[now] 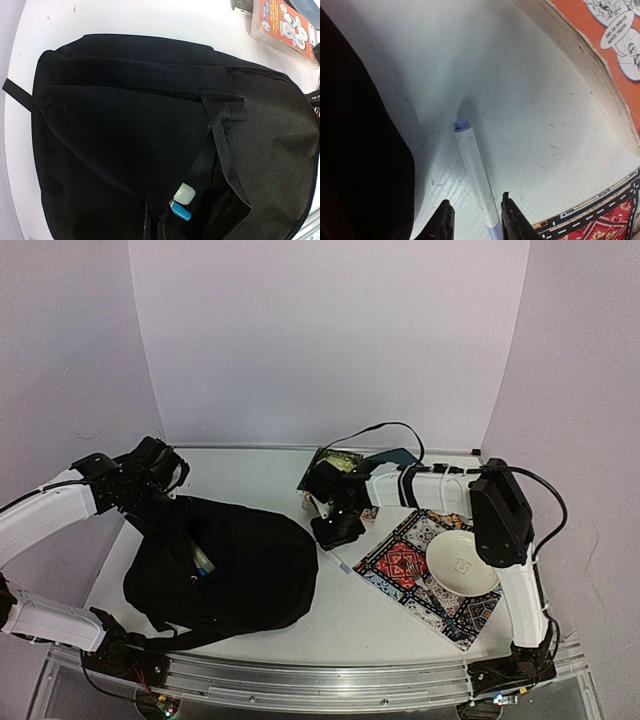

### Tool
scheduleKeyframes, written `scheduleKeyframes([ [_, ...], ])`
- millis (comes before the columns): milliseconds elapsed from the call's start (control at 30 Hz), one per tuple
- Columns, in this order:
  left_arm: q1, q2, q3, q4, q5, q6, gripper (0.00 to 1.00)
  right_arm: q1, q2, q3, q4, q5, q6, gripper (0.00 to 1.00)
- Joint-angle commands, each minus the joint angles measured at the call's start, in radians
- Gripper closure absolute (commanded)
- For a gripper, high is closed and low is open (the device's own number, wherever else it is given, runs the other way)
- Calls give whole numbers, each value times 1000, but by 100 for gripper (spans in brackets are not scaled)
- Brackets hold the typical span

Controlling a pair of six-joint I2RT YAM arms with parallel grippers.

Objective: Pack the student bag
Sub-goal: Pick up the pen from the center of the board.

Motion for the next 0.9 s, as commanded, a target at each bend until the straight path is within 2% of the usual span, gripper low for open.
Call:
scheduleKeyframes([
  [0, 8, -44, 73, 38, -39, 6, 100, 0, 59, 50, -91, -2, -22, 67],
  [433, 10, -41, 64, 37, -14, -4, 100, 0, 155, 123, -188, -37, -40, 72],
  [633, 10, -35, 68, 49, 22, -14, 100, 0, 182, 159, -260, -29, -61, 85],
  [867, 10, -33, 62, 84, 90, -33, 100, -21, 84, 130, -255, 3, -76, 99],
])
